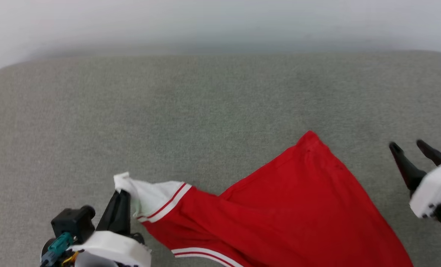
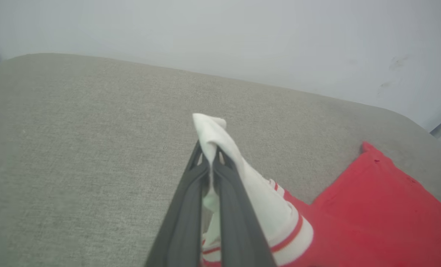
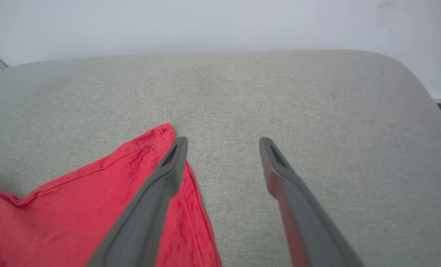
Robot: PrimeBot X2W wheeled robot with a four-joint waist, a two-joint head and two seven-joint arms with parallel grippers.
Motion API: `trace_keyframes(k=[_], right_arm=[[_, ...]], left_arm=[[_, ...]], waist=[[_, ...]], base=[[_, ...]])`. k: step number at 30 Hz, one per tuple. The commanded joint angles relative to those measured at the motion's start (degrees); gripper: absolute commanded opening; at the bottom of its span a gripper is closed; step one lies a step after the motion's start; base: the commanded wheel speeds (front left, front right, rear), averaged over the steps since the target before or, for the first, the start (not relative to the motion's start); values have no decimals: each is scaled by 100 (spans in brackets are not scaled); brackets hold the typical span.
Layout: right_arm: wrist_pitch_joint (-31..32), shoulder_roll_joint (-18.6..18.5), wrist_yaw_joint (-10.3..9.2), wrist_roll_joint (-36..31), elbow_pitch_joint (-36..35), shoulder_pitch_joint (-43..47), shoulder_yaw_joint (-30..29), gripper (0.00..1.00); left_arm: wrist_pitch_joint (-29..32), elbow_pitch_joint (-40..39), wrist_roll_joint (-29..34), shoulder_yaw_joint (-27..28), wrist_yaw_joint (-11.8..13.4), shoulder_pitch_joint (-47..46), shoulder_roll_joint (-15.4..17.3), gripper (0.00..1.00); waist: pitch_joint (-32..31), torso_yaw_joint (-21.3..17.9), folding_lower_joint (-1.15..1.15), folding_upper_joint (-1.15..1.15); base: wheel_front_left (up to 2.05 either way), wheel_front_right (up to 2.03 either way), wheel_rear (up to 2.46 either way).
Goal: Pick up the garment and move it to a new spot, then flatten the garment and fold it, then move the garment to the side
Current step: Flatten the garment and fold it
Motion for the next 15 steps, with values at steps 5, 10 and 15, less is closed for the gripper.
trace_keyframes(k=[5,10,15], right_arm=[[727,-226,-4,146,691,-1162,689,100],[2130,-456,-4,419,1262,-2026,1289,100],[2917,-413,-4,584,1615,-2495,1625,100]], left_arm=[[-54,-28,125,-193,-140,-592,-185,0],[-121,121,207,-383,-301,-1040,-364,0],[-223,286,242,-482,-458,-1385,-508,0]], waist=[[619,381,1,0],[994,649,1,0],[1256,871,1,0]], base=[[0,0,0],[0,0,0],[0,0,0]])
